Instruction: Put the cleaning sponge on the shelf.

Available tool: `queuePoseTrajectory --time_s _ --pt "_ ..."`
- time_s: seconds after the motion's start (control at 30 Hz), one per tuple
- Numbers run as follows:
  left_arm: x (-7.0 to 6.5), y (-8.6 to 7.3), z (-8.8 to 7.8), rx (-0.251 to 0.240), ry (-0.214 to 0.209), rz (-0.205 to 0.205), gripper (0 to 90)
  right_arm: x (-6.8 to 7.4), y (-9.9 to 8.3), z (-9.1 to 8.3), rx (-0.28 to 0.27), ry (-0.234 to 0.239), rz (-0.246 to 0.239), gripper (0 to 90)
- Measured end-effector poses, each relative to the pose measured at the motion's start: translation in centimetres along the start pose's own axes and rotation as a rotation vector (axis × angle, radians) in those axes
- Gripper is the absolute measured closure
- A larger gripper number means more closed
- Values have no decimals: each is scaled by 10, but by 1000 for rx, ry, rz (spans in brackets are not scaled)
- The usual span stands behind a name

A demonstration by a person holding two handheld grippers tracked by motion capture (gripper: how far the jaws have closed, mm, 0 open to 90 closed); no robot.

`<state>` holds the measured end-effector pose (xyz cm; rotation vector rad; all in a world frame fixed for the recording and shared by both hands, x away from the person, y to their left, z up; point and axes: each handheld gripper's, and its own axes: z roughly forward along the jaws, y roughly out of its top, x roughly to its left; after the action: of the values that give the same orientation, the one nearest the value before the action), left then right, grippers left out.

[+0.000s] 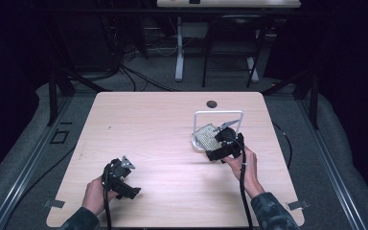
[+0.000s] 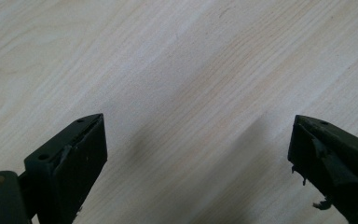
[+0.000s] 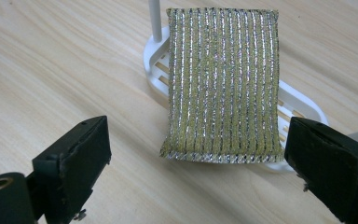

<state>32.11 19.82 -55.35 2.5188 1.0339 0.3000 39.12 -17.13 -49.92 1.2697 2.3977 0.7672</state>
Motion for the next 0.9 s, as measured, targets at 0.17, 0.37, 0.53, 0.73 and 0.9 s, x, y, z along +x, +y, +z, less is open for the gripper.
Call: queuePoseTrajectory --time_s 0.17,0.37,0.53,0.73,0.9 --pt "-1 0 0 3 0 1 46 2 -4 -16 -8 -3 -18 64" --pt "-1 0 1 4 0 2 46 -2 -12 -36 -21 -10 -19 63" --pt "-2 0 1 6 -4 0 46 -5 -24 -52 -28 -24 -18 64" --pt "-2 0 1 3 -4 -4 46 -10 -43 -70 -34 -31 -2 67" --pt "-2 0 1 3 -4 -2 46 -13 -61 -82 -40 -41 9 62"
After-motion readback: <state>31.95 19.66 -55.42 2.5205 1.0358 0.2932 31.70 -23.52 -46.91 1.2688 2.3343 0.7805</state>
